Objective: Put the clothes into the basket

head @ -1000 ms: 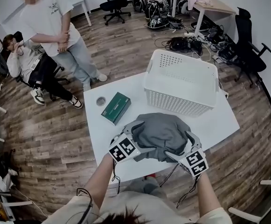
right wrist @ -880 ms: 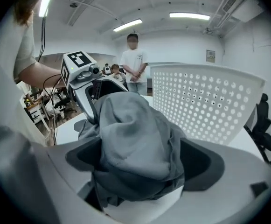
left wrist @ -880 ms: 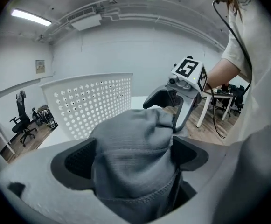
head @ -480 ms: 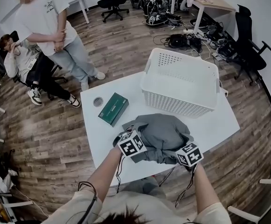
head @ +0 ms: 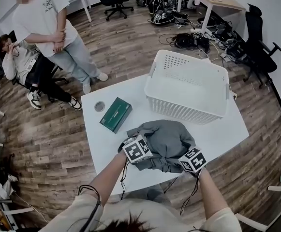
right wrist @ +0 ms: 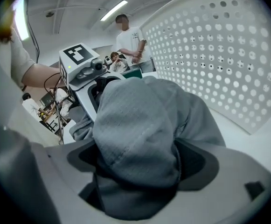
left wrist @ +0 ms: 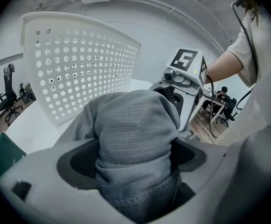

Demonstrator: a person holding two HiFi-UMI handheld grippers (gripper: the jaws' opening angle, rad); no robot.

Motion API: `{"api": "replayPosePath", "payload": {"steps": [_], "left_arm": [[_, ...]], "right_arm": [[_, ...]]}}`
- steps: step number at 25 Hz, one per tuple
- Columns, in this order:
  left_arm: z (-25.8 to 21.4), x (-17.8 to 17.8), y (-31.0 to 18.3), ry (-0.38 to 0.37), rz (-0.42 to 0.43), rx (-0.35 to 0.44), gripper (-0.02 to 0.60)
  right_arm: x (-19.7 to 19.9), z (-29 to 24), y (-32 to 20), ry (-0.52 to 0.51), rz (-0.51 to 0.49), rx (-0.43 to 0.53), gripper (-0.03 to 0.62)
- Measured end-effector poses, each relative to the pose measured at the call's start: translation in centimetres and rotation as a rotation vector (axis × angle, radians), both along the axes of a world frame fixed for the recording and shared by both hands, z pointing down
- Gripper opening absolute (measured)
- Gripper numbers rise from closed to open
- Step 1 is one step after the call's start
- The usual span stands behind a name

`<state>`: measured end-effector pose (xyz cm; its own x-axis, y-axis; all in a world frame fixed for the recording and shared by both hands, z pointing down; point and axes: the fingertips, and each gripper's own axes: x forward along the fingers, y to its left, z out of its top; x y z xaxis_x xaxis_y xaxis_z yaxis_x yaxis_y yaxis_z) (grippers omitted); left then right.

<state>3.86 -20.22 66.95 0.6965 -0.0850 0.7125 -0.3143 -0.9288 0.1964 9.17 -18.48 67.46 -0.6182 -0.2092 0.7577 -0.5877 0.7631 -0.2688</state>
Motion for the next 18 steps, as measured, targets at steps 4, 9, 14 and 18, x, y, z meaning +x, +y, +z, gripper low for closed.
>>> {"api": "replayPosePath", "payload": {"steps": [4, 9, 14, 18], "left_arm": [[0.1, 0.2, 0.0, -0.001, 0.025, -0.013, 0.469], [0.3, 0.5, 0.3, 0.007, 0.044, -0.022, 0.430], [-0.5, 0.6, 0.3, 0.019, 0.035, -0.022, 0.379], [-0.9, 0.9, 0.8, 0.044, 0.011, -0.005, 0.321]], "right_arm": [[-0.8, 0.0, 0.3, -0.005, -0.060, -0.005, 0.456], [-1.7, 0.0, 1.0, -0.033, -0.117, -0.012, 0.359], [-1.9, -0.5, 1.0, -0.069, -0.099, 0.007, 0.310], [-1.9, -0.9, 1.0, -0.074, -0.054, 0.047, 0.276]]}}
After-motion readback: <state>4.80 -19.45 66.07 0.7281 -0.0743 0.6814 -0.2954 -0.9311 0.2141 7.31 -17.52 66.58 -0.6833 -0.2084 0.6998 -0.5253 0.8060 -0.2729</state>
